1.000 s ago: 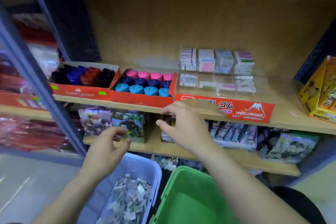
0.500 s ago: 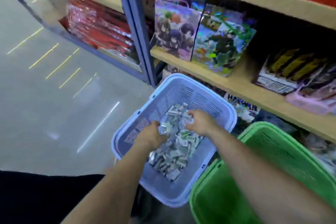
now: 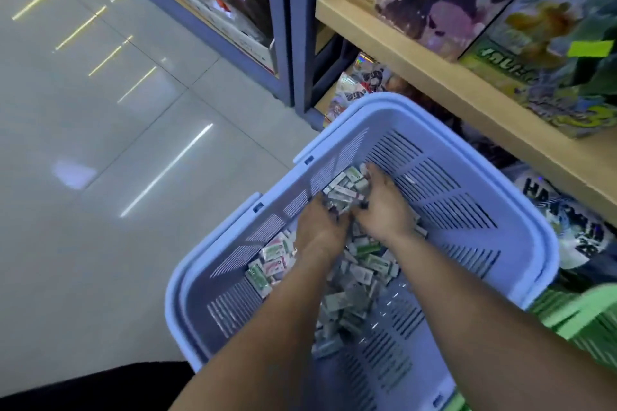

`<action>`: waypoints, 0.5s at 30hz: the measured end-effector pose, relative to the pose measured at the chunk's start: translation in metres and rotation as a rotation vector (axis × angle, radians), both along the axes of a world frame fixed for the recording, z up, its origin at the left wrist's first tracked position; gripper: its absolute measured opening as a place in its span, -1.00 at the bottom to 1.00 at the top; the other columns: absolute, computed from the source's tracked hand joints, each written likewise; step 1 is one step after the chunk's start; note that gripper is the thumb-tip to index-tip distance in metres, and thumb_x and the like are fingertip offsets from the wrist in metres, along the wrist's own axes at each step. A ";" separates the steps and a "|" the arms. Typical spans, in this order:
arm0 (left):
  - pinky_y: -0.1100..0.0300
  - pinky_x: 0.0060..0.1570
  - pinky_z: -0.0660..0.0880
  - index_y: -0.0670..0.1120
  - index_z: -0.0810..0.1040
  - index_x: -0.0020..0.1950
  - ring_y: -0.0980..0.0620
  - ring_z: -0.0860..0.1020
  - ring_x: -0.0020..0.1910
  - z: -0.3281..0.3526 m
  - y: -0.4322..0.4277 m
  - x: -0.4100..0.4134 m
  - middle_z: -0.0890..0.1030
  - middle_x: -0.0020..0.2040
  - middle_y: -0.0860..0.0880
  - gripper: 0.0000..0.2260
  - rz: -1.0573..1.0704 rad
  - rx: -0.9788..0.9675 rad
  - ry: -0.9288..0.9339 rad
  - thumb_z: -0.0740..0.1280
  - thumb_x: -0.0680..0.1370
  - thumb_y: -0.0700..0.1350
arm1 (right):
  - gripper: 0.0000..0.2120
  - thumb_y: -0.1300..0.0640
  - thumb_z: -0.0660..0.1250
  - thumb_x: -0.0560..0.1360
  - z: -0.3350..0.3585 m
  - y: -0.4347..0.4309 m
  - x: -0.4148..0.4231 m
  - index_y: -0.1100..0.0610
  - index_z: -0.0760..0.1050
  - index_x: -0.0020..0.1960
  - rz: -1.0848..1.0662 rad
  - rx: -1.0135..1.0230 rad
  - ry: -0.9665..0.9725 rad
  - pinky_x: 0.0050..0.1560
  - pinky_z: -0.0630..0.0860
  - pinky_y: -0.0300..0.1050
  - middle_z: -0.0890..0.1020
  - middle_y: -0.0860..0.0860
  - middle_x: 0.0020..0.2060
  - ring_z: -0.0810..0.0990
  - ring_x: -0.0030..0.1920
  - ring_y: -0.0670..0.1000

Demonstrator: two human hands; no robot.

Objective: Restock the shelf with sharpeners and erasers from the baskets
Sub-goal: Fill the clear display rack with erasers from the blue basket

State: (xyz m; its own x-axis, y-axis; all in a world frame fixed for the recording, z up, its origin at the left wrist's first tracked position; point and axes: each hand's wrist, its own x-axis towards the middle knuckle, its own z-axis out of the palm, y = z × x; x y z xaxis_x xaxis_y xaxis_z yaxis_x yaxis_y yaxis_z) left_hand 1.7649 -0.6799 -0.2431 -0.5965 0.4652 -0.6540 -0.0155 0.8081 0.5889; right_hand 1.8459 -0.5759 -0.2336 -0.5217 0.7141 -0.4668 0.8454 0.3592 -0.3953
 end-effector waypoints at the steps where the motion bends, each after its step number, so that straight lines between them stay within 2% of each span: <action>1: -0.03 0.20 0.55 0.12 0.47 0.17 -0.09 0.60 0.17 -0.005 0.003 -0.001 0.61 0.23 0.04 -0.71 0.021 0.006 0.003 0.44 0.50 0.09 | -0.17 0.05 0.50 0.47 -0.002 0.001 0.001 0.01 0.10 0.58 -0.045 -0.022 0.036 0.17 0.52 0.11 0.41 0.12 0.43 0.49 0.33 0.24; 2: -0.04 0.18 0.55 0.14 0.48 0.08 -0.08 0.58 0.14 -0.010 0.004 -0.002 0.63 0.17 0.03 -0.76 0.037 0.016 0.012 0.46 0.49 0.08 | -0.17 0.06 0.52 0.46 -0.002 0.002 0.001 0.00 0.12 0.57 -0.069 -0.038 0.062 0.19 0.52 0.13 0.43 0.11 0.43 0.49 0.33 0.23; 4: 0.00 0.15 0.52 0.12 0.51 0.02 -0.06 0.52 0.13 -0.016 0.006 -0.002 0.63 0.11 0.04 -0.80 0.012 0.009 0.049 0.48 0.50 0.08 | -0.22 0.08 0.53 0.45 -0.002 0.002 0.002 -0.02 0.19 0.54 -0.072 -0.048 0.088 0.19 0.53 0.12 0.47 0.09 0.38 0.51 0.31 0.21; 8: 0.00 0.18 0.55 0.11 0.56 0.17 -0.06 0.59 0.10 -0.024 0.003 0.000 0.65 0.09 0.05 -0.70 0.085 0.046 0.047 0.50 0.48 -0.10 | -0.42 0.06 0.50 0.47 -0.001 0.003 0.004 0.02 0.40 0.44 -0.039 0.023 0.110 0.14 0.55 0.12 0.48 0.09 0.29 0.55 0.21 0.20; 11: 0.01 0.16 0.58 0.16 0.53 0.19 -0.01 0.64 0.06 -0.027 -0.001 0.000 0.65 0.10 0.10 -0.66 0.104 0.042 0.045 0.43 0.50 -0.17 | -0.43 0.10 0.50 0.48 -0.001 -0.002 0.005 0.06 0.39 0.44 -0.056 0.023 0.117 0.06 0.54 0.04 0.43 0.10 0.32 0.57 0.17 0.17; 13: 0.02 0.11 0.60 0.17 0.50 0.19 0.02 0.65 0.00 -0.026 -0.001 0.000 0.64 0.11 0.13 -0.66 0.089 0.063 0.024 0.46 0.49 -0.12 | -0.45 0.13 0.51 0.47 -0.002 -0.005 0.005 0.14 0.35 0.37 -0.149 -0.014 0.116 -0.03 0.47 -0.05 0.45 0.12 0.29 0.55 0.16 0.17; 15: 0.02 0.08 0.59 0.17 0.47 0.19 0.01 0.64 0.01 -0.025 0.001 0.000 0.63 0.11 0.12 -0.63 0.050 0.077 0.019 0.52 0.46 0.03 | -0.45 0.13 0.54 0.43 -0.003 -0.007 0.005 0.15 0.35 0.30 -0.231 -0.051 0.113 0.01 0.48 -0.02 0.52 0.12 0.24 0.54 0.19 0.18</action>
State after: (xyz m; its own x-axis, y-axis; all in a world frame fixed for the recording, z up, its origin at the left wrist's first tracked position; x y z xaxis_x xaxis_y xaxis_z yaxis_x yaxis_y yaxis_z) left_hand 1.7653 -0.6787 -0.2685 -0.6324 0.4826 -0.6060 -0.0431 0.7592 0.6495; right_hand 1.8507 -0.5824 -0.2367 -0.3979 0.7977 -0.4532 0.8524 0.1388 -0.5040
